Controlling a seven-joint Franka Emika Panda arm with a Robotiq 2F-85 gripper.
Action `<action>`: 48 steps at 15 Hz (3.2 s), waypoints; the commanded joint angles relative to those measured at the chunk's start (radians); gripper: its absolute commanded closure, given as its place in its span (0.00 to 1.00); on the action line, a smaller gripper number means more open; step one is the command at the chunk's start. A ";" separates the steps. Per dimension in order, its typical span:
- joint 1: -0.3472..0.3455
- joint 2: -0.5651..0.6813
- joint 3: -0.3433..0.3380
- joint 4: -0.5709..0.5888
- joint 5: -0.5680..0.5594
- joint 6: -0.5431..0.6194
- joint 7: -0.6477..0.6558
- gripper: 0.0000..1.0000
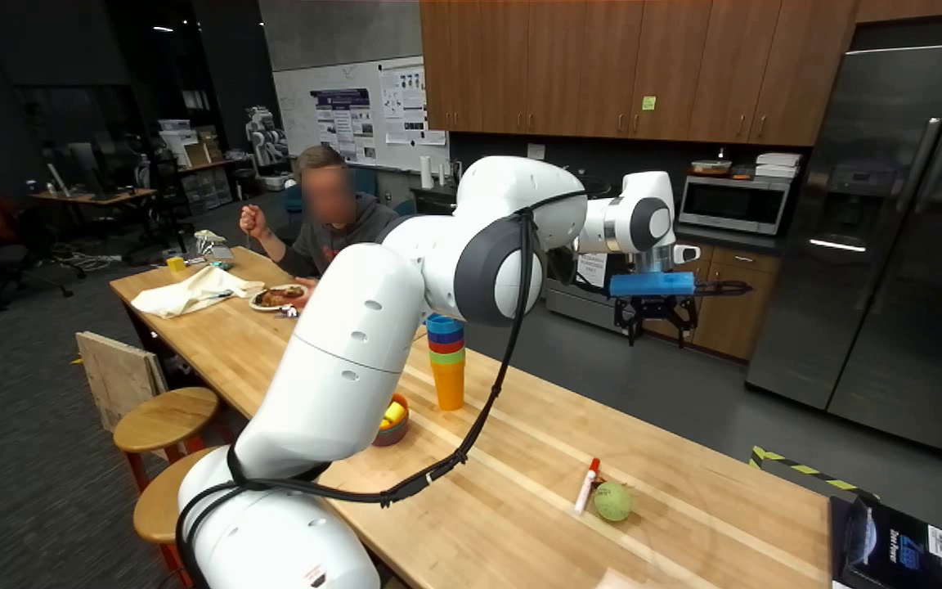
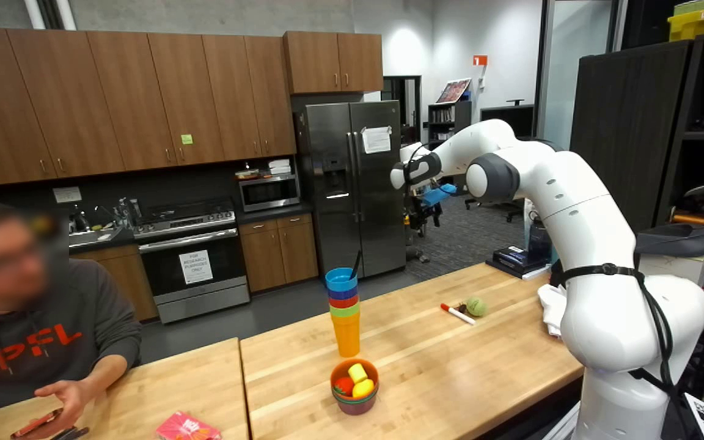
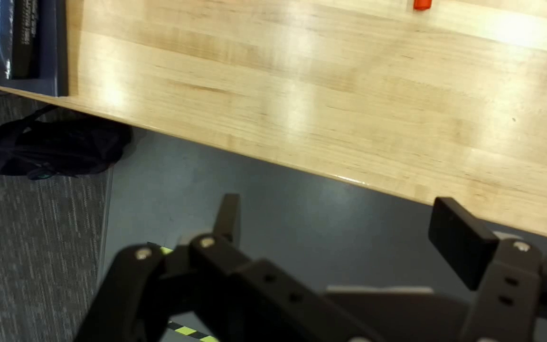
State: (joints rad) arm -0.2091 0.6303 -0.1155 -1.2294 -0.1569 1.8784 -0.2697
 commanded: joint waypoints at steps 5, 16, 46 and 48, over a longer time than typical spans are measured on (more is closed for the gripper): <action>-0.004 0.002 0.006 -0.003 0.002 0.008 -0.002 0.00; -0.038 0.262 0.014 0.330 0.063 -0.038 0.022 0.00; -0.044 -0.139 0.007 -0.104 0.049 -0.198 -0.112 0.00; -0.044 -0.139 0.007 -0.107 0.049 -0.198 -0.113 0.00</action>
State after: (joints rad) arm -0.2510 0.4891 -0.1114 -1.3416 -0.1072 1.6844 -0.3829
